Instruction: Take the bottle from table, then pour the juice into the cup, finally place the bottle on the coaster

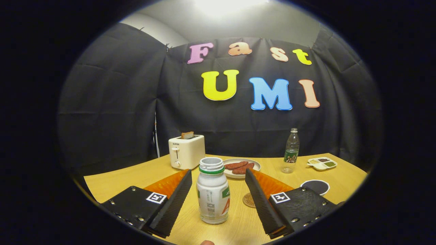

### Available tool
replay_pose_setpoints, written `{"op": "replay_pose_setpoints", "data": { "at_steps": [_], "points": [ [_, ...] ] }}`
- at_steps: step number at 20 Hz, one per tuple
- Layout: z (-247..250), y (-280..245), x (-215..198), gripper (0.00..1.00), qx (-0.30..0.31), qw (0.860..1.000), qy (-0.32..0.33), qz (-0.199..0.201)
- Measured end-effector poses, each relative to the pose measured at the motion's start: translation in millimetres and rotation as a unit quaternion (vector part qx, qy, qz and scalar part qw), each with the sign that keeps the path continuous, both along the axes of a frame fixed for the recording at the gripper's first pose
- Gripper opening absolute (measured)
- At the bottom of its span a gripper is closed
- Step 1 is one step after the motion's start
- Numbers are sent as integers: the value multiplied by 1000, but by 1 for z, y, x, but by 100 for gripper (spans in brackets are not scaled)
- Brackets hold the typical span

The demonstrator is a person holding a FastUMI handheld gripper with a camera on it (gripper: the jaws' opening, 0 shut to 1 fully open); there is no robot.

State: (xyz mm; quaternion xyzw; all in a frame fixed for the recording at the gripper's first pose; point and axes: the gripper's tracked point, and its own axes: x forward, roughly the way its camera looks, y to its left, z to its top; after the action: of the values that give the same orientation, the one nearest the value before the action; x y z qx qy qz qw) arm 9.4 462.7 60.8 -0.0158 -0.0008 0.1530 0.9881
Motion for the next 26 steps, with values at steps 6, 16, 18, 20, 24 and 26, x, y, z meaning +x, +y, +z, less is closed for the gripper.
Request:
{"op": "replay_pose_setpoints", "data": {
  "at_steps": [6, 16, 18, 20, 24, 26],
  "points": [
    [-39, 15, 20, 95, -17, 999, 31, -7],
    [-41, 18, 31, 67, 20, 999, 25, -24],
    [-39, 18, 32, 67, 43, 998, 33, -23],
    [-30, 16, 31, 67, 81, 996, 30, -20],
    [-7, 11, 34, 67, 184, 982, 29, -12],
    [2, 6, 36, 67, 240, 970, 32, -10]
  ]
}}
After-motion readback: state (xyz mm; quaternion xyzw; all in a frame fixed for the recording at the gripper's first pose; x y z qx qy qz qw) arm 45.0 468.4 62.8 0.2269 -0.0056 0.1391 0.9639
